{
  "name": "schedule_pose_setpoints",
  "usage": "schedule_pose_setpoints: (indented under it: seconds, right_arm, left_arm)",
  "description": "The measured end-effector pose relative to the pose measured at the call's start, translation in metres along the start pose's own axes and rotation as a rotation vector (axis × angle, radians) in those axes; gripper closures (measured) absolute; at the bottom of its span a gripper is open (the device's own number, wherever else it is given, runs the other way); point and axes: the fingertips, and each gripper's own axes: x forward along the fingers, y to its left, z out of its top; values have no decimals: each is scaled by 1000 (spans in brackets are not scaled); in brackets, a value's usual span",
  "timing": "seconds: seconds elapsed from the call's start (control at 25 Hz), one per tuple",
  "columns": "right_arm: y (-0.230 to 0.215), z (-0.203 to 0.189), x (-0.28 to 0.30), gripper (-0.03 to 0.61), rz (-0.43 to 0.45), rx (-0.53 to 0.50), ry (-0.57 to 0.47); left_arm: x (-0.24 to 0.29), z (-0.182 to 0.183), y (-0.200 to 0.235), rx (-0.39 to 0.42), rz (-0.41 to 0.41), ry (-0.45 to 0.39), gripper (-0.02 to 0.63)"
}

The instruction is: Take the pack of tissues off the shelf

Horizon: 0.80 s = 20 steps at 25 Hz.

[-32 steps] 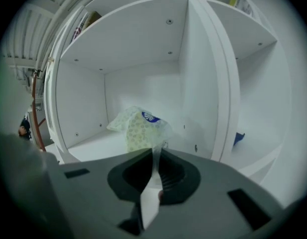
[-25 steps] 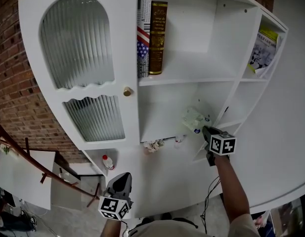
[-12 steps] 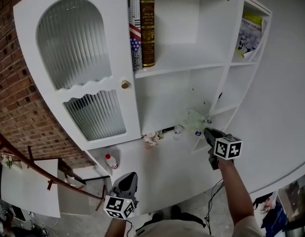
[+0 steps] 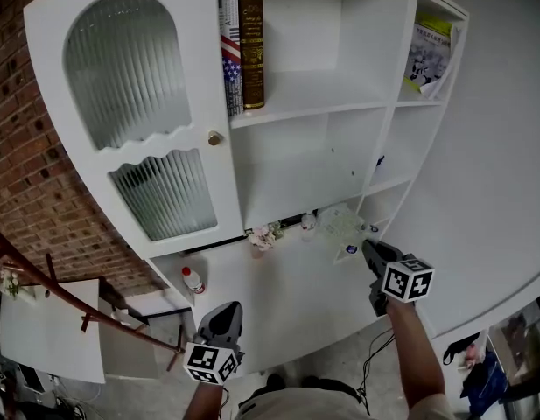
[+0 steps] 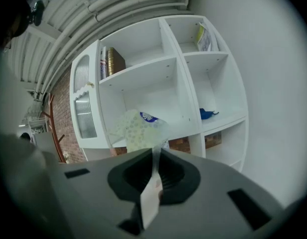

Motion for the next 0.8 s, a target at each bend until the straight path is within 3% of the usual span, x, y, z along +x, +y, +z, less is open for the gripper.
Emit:
schedule_pose_setpoints:
  seconds: [0.48, 0.8]
  right_arm:
    - [-32, -25, -35, 548, 57, 19, 4]
    - [-48, -45, -57, 548, 133, 15, 17]
  left_arm:
    - [-7, 0, -19, 18, 128, -23, 589]
    - [-17, -2, -60, 26, 207, -30, 589]
